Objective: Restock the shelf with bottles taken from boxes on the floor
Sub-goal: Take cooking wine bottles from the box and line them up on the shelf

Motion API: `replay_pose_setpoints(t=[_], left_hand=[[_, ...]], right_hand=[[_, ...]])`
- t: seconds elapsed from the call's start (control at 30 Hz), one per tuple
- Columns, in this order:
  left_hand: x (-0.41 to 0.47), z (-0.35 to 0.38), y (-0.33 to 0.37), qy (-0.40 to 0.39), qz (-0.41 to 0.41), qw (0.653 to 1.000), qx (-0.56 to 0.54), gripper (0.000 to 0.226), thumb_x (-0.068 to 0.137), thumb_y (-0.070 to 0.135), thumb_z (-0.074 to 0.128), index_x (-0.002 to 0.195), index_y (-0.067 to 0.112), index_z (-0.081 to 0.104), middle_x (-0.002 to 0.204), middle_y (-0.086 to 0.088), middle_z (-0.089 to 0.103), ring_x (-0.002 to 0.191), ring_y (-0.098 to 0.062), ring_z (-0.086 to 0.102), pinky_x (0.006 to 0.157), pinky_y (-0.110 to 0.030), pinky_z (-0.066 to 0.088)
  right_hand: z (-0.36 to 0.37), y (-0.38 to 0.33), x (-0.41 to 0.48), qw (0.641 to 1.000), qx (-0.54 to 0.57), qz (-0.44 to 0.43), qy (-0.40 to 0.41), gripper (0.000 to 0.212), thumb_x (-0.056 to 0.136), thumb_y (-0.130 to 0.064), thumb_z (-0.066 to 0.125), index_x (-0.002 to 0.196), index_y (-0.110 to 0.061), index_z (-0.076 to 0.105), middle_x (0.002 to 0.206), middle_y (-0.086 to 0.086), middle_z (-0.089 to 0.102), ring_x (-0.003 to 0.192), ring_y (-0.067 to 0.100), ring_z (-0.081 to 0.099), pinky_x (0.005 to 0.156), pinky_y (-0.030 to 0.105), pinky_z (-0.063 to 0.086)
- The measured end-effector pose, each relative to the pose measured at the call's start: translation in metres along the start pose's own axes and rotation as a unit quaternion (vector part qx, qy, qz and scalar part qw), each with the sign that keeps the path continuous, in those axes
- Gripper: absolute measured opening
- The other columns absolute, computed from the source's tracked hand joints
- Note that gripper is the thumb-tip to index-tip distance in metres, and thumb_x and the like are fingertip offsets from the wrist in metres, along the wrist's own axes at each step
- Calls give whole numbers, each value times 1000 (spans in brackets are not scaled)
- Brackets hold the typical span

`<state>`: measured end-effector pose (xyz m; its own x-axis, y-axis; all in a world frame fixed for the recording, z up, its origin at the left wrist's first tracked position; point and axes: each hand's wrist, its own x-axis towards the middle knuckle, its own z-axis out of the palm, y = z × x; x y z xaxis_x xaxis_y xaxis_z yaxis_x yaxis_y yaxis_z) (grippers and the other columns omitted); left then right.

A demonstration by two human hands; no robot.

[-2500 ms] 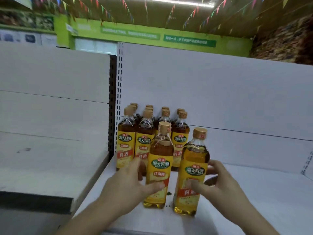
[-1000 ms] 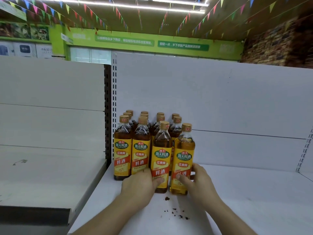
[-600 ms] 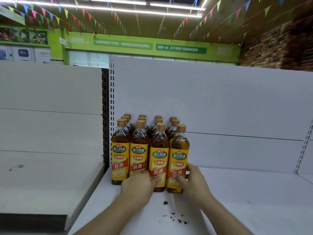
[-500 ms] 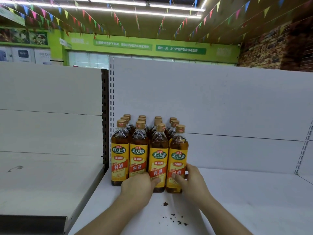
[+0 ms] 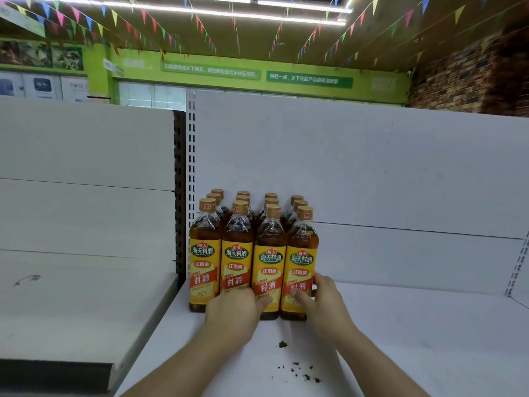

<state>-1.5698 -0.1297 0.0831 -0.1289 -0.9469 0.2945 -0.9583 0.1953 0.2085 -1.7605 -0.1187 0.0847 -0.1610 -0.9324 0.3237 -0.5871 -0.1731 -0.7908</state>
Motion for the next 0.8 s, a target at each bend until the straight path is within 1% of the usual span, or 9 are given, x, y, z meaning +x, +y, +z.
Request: replay_pose_setpoints(t=[0.1,0.2,0.3,0.47,0.6,0.7,0.73,0.8], left_hand=[[2,0,-1,-2,4,1000,-3,48,101,67,36,101,27,64,96,9,68,90,-13,66,75,-31,53],[3,0,-2,-8,5,1000,-4,48,102,64,35,94,26,63,89,9,66,86,-13,66,75,-32,54],[4,0,-2,-11,5,1000,-3,48,103,63,35,90,26,63,88,9,66,85,-14,65,73,-31,53],[3,-1,-1,-4,6,1000,-2,46,103,62,36,88,27,61,85,10,64,84,-14,65,70,-30,51],[2,-2,0,-1,6,1000,0,44,104,61,36,87,27,59,84,10,62,83,-14,65,70,-30,50],[0,-3,1,-6,4,1000,2,44,105,58,36,89,26,61,89,8,65,86,-16,65,74,-31,52],[0,-3,2,-5,4,1000,1,43,105,58,36,90,26,62,90,8,66,87,-16,65,76,-31,53],[0,-4,1,-2,3,1000,-10,41,106,54,37,93,26,63,92,8,66,87,-16,64,77,-33,54]], right_hand=[[2,2,3,1000,-8,4,4,26,99,-38,66,122,-38,56,121,-9,54,105,9,61,93,32,56],[3,3,4,1000,-13,4,2,27,99,-39,65,123,-38,54,122,-8,53,106,10,60,95,32,55],[4,5,4,1000,-14,2,1,26,99,-39,65,122,-39,54,122,-8,54,106,9,60,95,32,55],[4,6,4,1000,-26,3,-1,30,100,-40,63,128,-36,56,123,-7,53,109,11,60,99,38,55],[5,4,3,999,-37,4,-5,33,101,-41,60,132,-34,54,124,-7,52,109,11,59,98,35,53],[5,1,2,999,-39,7,-11,32,101,-41,60,131,-34,54,124,-7,54,109,10,61,98,35,55],[5,0,1,999,-36,10,-11,31,101,-40,60,131,-34,54,124,-7,56,108,10,62,96,33,55],[5,-3,0,999,-23,19,-13,27,102,-37,60,128,-33,56,120,-12,61,105,7,63,87,22,53]])
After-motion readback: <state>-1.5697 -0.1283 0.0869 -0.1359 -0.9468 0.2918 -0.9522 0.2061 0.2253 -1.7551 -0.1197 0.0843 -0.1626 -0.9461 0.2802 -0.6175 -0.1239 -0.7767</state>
